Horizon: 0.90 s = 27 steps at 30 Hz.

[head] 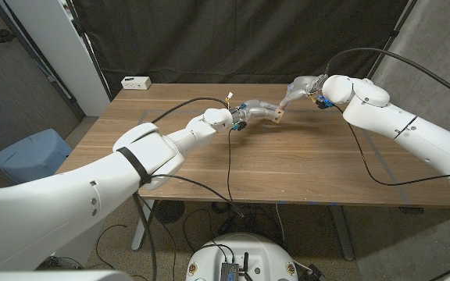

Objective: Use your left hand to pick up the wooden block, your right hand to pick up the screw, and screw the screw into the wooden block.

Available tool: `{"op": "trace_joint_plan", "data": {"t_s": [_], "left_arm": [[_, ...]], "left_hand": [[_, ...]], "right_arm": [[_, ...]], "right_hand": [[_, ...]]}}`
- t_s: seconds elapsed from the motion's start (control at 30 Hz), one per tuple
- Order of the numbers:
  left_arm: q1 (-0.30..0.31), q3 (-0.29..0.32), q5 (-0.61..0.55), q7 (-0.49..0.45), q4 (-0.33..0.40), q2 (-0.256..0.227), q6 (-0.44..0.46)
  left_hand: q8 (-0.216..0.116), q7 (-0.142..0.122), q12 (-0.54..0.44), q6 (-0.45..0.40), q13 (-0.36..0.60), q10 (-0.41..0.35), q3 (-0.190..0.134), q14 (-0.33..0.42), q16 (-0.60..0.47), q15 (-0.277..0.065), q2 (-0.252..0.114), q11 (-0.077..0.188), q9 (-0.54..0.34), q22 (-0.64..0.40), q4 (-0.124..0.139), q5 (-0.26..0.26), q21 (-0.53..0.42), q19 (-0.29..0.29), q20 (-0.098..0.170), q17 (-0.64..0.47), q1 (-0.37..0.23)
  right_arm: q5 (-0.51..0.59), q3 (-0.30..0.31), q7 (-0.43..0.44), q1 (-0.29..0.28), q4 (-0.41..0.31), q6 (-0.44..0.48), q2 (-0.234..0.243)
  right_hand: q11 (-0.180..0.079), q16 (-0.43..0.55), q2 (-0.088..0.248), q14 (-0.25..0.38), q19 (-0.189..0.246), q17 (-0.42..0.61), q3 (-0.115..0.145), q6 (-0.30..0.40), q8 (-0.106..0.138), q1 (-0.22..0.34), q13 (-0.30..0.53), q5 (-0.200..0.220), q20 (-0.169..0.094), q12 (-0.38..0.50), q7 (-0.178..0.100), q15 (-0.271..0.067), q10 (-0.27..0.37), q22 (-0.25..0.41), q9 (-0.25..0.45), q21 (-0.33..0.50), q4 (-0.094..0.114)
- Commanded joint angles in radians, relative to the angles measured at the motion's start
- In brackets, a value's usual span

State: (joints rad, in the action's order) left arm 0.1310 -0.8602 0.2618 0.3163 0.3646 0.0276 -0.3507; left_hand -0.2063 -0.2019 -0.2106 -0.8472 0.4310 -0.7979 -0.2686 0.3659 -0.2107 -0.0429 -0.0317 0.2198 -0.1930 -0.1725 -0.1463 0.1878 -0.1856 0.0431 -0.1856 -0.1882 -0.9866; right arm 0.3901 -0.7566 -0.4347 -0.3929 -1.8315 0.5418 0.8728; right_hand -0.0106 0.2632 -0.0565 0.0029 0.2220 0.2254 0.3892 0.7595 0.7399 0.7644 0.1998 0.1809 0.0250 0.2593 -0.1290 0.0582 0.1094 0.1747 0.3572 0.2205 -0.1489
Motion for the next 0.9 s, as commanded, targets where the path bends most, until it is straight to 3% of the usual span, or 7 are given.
{"op": "trace_joint_plan", "data": {"t_s": [0.03,0.37,0.9], "left_arm": [[0.002,-0.001,0.004,0.002,0.000,-0.001,-0.004],[-0.001,-0.002,0.004,0.000,-0.001,0.000,0.008],[-0.002,-0.005,0.008,0.000,-0.002,0.000,0.013]], "left_hand": [[-0.005,0.002,0.000,-0.012,0.004,-0.004,-0.008,0.011,-0.004,-0.041,-0.012,0.000,-0.003,-0.003,-0.002,0.008,-0.009,0.003,-0.002,-0.004,-0.002],[-0.006,0.002,0.000,-0.014,0.004,-0.004,-0.009,0.011,-0.004,-0.041,-0.012,0.000,-0.003,-0.003,-0.003,0.008,-0.009,0.003,0.000,-0.004,-0.004],[-0.006,0.002,0.001,-0.014,0.003,-0.002,-0.010,0.010,-0.004,-0.040,-0.015,0.000,-0.003,-0.003,-0.003,0.009,-0.009,0.004,-0.001,-0.005,-0.006]], "right_arm": [[0.020,-0.021,-0.008,0.014,0.027,0.002,-0.023],[0.038,-0.032,-0.007,0.020,0.037,0.021,-0.033],[0.068,-0.041,0.005,0.016,0.032,0.044,-0.033]], "right_hand": [[0.000,0.004,0.000,0.008,0.010,0.004,0.002,0.011,0.006,-0.009,0.003,-0.001,-0.003,0.005,0.004,0.002,0.016,0.002,-0.001,0.005,0.006],[0.003,0.010,0.002,0.028,0.027,0.004,-0.006,0.038,0.010,-0.034,0.003,-0.004,0.002,0.007,0.006,0.001,0.044,0.003,-0.017,0.007,0.015],[0.000,0.017,-0.011,0.068,0.058,0.004,-0.041,0.125,0.021,-0.129,0.002,-0.007,0.001,0.009,0.025,-0.006,0.106,0.003,-0.061,0.007,0.045]]}}
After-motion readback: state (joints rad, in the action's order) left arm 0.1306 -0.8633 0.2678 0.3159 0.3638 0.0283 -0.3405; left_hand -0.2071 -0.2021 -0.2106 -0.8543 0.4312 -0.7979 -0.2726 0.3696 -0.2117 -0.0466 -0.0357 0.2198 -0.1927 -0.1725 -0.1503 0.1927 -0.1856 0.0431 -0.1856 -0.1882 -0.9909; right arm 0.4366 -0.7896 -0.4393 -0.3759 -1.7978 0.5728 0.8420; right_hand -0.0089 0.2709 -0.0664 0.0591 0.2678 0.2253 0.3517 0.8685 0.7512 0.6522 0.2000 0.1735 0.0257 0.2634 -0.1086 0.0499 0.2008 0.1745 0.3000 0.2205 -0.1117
